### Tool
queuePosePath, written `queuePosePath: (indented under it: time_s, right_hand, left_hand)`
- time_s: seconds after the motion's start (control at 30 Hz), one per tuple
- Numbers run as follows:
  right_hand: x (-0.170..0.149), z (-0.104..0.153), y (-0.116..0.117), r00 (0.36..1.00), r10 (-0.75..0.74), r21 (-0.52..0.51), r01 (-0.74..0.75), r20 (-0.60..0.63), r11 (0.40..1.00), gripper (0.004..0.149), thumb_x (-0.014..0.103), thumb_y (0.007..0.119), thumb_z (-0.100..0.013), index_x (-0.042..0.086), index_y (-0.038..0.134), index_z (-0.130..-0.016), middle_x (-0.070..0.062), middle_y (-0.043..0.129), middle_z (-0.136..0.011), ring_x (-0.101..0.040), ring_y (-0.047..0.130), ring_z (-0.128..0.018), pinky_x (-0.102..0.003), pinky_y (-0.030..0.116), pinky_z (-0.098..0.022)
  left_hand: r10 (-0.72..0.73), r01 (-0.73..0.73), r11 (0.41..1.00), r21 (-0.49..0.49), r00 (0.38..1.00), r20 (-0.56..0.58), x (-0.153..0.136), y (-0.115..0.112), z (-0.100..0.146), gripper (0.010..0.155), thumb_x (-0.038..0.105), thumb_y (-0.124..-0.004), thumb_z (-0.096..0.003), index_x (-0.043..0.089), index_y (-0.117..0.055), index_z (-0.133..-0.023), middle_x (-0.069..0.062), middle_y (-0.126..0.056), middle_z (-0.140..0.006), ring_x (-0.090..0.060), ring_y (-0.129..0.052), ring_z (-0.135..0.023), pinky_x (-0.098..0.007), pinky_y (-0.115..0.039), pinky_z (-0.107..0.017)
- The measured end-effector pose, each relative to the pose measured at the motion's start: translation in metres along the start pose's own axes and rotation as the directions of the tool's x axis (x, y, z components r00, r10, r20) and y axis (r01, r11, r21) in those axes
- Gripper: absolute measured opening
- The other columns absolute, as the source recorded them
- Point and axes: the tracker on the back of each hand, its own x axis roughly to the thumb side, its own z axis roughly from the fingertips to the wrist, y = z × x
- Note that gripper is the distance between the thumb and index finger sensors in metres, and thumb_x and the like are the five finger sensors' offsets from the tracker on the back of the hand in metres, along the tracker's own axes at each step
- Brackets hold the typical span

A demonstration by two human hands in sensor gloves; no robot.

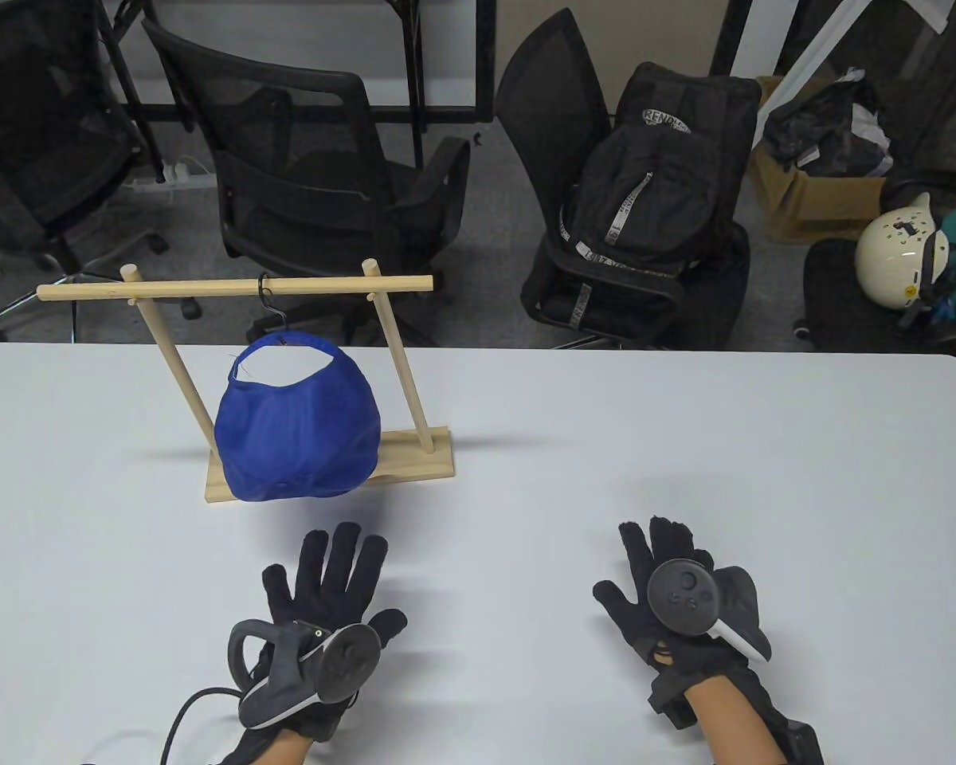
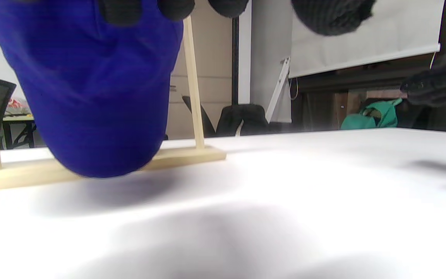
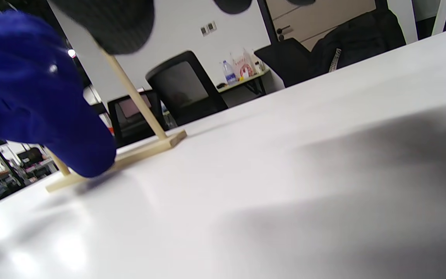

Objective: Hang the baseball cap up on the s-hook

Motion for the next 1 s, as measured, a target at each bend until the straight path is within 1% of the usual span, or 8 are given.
queuePosePath:
  time_s: [0.1, 0.37, 0.53, 0.6, 1.0]
  right_hand:
    - [0.001, 0.0, 0.004, 0.999, 0.044, 0.036, -0.044, -0.008, 0.998, 0.085, 0.048, 0.069, -0.055, -0.006, 0.035, -0.111, -0.051, 0.025, -0.106, -0.074, 0.022, -0.094, -0.083, 0.027, -0.056]
    - [0.007, -0.001, 0.013, 0.996, 0.093, 0.111, -0.091, -0.013, 0.99, 0.087, 0.051, 0.067, -0.055, -0.003, 0.03, -0.112, -0.05, 0.02, -0.106, -0.073, 0.017, -0.094, -0.083, 0.024, -0.056]
    - [0.008, 0.0, 0.015, 0.994, 0.107, 0.132, -0.103, -0.021, 0.986, 0.088, 0.052, 0.066, -0.055, -0.003, 0.029, -0.112, -0.05, 0.019, -0.106, -0.073, 0.015, -0.094, -0.084, 0.023, -0.055]
    - [0.009, 0.0, 0.016, 0.993, 0.118, 0.136, -0.114, -0.021, 0.984, 0.088, 0.052, 0.066, -0.055, -0.003, 0.028, -0.112, -0.05, 0.018, -0.106, -0.073, 0.015, -0.094, -0.084, 0.023, -0.055]
    - [0.008, -0.005, 0.022, 0.991, 0.135, 0.18, -0.13, -0.019, 0.975, 0.088, 0.052, 0.065, -0.055, -0.003, 0.027, -0.112, -0.049, 0.016, -0.106, -0.072, 0.013, -0.094, -0.083, 0.022, -0.055]
  left_hand:
    - [-0.002, 0.002, 0.999, -0.054, 1.0, 0.0, -0.003, -0.01, -0.002, 0.087, 0.059, -0.064, -0.0555, 0.012, -0.04, -0.125, -0.029, -0.038, -0.13, -0.065, -0.046, -0.114, -0.088, -0.047, -0.061]
    - [0.034, -0.038, 0.992, -0.123, 0.999, -0.032, -0.017, -0.027, -0.006, 0.09, 0.061, -0.063, -0.055, 0.011, -0.036, -0.125, -0.031, -0.036, -0.129, -0.066, -0.045, -0.113, -0.089, -0.046, -0.06]
    - [0.098, -0.1, 0.981, -0.168, 0.995, -0.02, -0.018, -0.036, -0.009, 0.091, 0.062, -0.062, -0.055, 0.011, -0.035, -0.125, -0.032, -0.035, -0.129, -0.068, -0.044, -0.112, -0.089, -0.045, -0.059]
    - [0.096, -0.097, 0.977, -0.189, 0.995, -0.013, -0.017, -0.038, -0.01, 0.091, 0.062, -0.062, -0.055, 0.011, -0.034, -0.125, -0.033, -0.034, -0.129, -0.068, -0.043, -0.112, -0.089, -0.044, -0.059]
    - [0.089, -0.09, 0.976, -0.199, 0.996, -0.014, -0.014, -0.037, -0.009, 0.092, 0.063, -0.061, -0.0549, 0.01, -0.032, -0.125, -0.033, -0.033, -0.129, -0.068, -0.043, -0.112, -0.088, -0.043, -0.059]
